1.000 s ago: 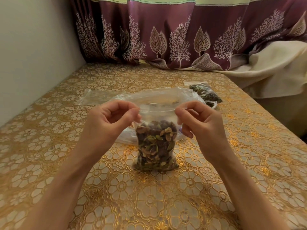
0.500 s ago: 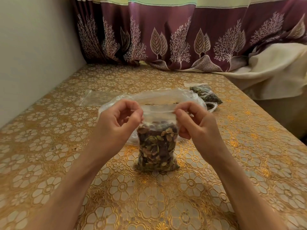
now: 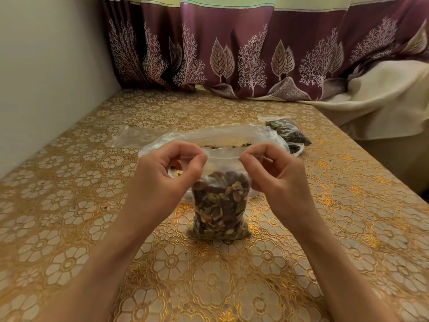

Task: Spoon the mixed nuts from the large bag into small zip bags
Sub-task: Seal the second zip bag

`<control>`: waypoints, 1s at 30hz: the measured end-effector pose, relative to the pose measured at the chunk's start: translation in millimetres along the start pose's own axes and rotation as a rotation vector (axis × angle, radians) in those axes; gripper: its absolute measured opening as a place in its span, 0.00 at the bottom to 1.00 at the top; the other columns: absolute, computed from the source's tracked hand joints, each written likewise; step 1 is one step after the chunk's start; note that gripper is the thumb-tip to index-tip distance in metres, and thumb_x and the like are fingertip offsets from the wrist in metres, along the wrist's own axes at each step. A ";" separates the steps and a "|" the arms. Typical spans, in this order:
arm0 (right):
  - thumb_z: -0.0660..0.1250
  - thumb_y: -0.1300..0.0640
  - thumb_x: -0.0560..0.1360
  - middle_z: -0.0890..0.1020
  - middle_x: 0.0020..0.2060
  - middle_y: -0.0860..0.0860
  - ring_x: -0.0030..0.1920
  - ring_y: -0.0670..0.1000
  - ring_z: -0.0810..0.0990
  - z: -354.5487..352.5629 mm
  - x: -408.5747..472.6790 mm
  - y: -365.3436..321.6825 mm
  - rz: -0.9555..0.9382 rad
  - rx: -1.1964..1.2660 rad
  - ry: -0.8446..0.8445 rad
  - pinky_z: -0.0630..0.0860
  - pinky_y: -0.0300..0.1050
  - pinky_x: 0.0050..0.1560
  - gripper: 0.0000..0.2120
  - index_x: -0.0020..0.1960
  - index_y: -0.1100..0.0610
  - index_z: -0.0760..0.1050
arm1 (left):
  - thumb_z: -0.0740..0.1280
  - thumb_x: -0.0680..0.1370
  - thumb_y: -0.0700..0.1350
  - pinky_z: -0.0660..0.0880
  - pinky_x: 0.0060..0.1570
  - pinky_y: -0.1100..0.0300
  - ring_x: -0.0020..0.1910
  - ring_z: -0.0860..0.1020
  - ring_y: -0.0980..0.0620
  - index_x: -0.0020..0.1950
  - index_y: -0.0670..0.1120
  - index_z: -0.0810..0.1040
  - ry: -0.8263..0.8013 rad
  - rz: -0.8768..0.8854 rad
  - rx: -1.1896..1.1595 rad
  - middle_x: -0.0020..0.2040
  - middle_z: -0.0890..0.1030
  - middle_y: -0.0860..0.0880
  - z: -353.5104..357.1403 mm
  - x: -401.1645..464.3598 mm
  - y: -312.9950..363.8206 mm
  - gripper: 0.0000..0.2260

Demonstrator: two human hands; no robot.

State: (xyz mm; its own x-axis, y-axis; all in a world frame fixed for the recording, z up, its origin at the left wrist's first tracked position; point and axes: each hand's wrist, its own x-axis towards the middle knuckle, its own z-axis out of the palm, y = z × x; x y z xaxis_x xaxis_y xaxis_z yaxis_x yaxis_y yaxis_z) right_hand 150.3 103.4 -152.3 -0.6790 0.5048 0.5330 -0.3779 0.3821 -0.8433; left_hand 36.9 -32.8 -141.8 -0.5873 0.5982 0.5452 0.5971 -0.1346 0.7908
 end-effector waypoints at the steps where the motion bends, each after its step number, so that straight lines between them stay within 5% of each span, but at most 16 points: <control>1: 0.66 0.64 0.75 0.78 0.28 0.39 0.33 0.40 0.76 0.4 -0.3 -0.1 0.000 0.001 -0.001 0.75 0.36 0.37 0.09 0.41 0.51 0.76 | 0.70 0.73 0.44 0.73 0.37 0.70 0.36 0.77 0.58 0.41 0.51 0.78 0.000 0.007 0.008 0.38 0.81 0.55 1.5 -0.2 0.1 0.03; 5: 0.66 0.64 0.75 0.81 0.33 0.44 0.38 0.47 0.81 -0.9 -0.8 -0.8 0.033 0.025 -0.042 0.79 0.41 0.38 0.08 0.42 0.52 0.78 | 0.70 0.73 0.49 0.73 0.37 0.69 0.36 0.76 0.60 0.41 0.50 0.76 -0.049 -0.007 0.002 0.37 0.79 0.58 3.8 0.1 2.0 0.06; 11: 0.68 0.61 0.72 0.81 0.32 0.42 0.37 0.43 0.80 -1.3 0.1 -1.4 0.041 0.027 -0.060 0.77 0.37 0.39 0.06 0.40 0.50 0.79 | 0.67 0.68 0.55 0.77 0.47 0.57 0.44 0.79 0.55 0.42 0.50 0.79 -0.057 -0.004 0.016 0.40 0.81 0.55 2.4 0.5 3.5 0.10; 17: 0.68 0.62 0.73 0.80 0.30 0.39 0.34 0.39 0.79 0.9 -0.7 -0.3 0.002 0.015 -0.060 0.72 0.30 0.34 0.06 0.40 0.52 0.78 | 0.69 0.71 0.50 0.70 0.43 0.71 0.41 0.76 0.63 0.42 0.52 0.79 -0.039 0.069 0.085 0.38 0.79 0.59 3.9 0.1 1.3 0.03; 24: 0.68 0.64 0.73 0.83 0.35 0.44 0.38 0.44 0.81 0.9 -1.6 -0.1 -0.012 0.008 -0.084 0.78 0.37 0.38 0.07 0.42 0.53 0.80 | 0.66 0.73 0.45 0.73 0.45 0.65 0.44 0.78 0.54 0.44 0.53 0.81 -0.050 0.071 0.081 0.41 0.81 0.52 6.8 -0.7 2.4 0.05; 30: 0.69 0.66 0.73 0.82 0.36 0.42 0.40 0.41 0.80 3.0 -1.4 0.4 -0.050 -0.035 -0.084 0.76 0.34 0.41 0.09 0.42 0.52 0.79 | 0.71 0.72 0.48 0.71 0.42 0.74 0.42 0.79 0.63 0.42 0.51 0.79 -0.037 0.115 0.090 0.39 0.81 0.55 11.0 -1.7 4.4 0.02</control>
State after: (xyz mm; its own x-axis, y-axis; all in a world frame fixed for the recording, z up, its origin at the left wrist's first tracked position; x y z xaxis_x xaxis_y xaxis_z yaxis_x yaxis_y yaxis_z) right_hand 149.2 100.5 -153.5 -0.7109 0.4179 0.5656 -0.3919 0.4325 -0.8120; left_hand 46.5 -25.7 -142.3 -0.4928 0.6117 0.6189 0.7066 -0.1338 0.6949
